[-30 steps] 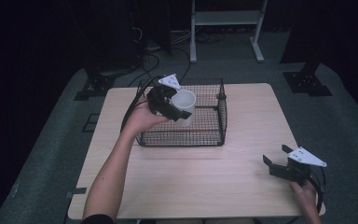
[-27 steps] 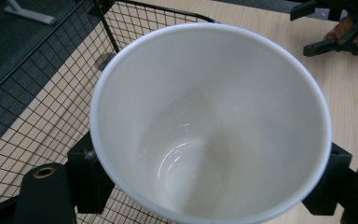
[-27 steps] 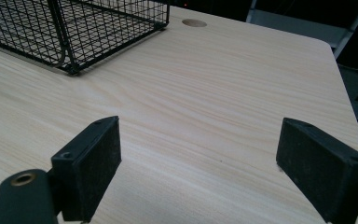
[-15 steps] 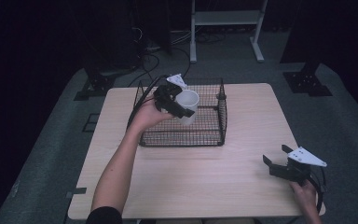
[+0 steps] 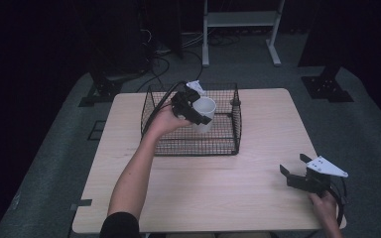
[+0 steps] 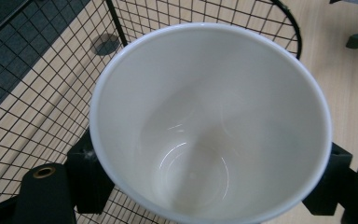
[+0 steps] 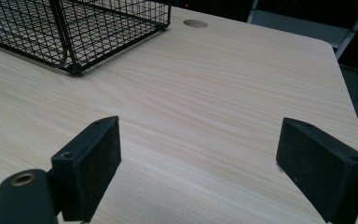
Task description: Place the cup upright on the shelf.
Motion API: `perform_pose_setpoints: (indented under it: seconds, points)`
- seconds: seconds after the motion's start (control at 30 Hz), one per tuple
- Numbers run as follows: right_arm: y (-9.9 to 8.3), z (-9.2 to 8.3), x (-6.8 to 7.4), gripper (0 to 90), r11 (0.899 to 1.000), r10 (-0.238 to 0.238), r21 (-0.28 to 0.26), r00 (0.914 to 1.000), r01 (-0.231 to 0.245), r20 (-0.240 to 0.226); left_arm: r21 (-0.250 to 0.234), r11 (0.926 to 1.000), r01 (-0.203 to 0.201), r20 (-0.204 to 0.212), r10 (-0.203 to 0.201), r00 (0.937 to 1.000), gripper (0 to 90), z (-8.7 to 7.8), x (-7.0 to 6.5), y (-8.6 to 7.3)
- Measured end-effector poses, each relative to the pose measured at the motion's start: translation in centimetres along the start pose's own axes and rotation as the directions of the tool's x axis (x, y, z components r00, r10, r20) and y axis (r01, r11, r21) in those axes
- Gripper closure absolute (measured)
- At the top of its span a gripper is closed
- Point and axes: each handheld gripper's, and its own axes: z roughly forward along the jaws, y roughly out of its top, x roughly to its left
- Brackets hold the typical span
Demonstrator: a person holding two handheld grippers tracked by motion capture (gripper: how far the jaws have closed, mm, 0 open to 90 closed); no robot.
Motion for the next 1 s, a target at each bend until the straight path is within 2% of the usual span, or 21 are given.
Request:
perform_pose_setpoints:
  seconds: [0.47, 0.73, 1.0]
  points:
    - [0.0, 0.0, 0.0, 13.0, 1.0, -0.002, -0.003, 1.0, 0.002, -0.002, 0.022, 0.9992, 0.032, 0.007, -0.032, 0.9994, 20.6, 2.2, 1.3, -0.6]
    - [0.0, 0.0, 0.0, 13.1, 1.0, -0.003, -0.002, 1.0, 0.003, -0.003, 0.04, 0.9972, 0.064, 0.009, -0.064, 0.9979, 20.5, 3.4, 2.0, -1.1]
    - [0.0, 0.0, 0.0, 13.1, 1.0, -0.003, -0.003, 1.0, 0.003, -0.004, 0.057, 0.996, 0.069, 0.004, -0.069, 0.9976, 20.5, 4.4, 2.6, -1.3]
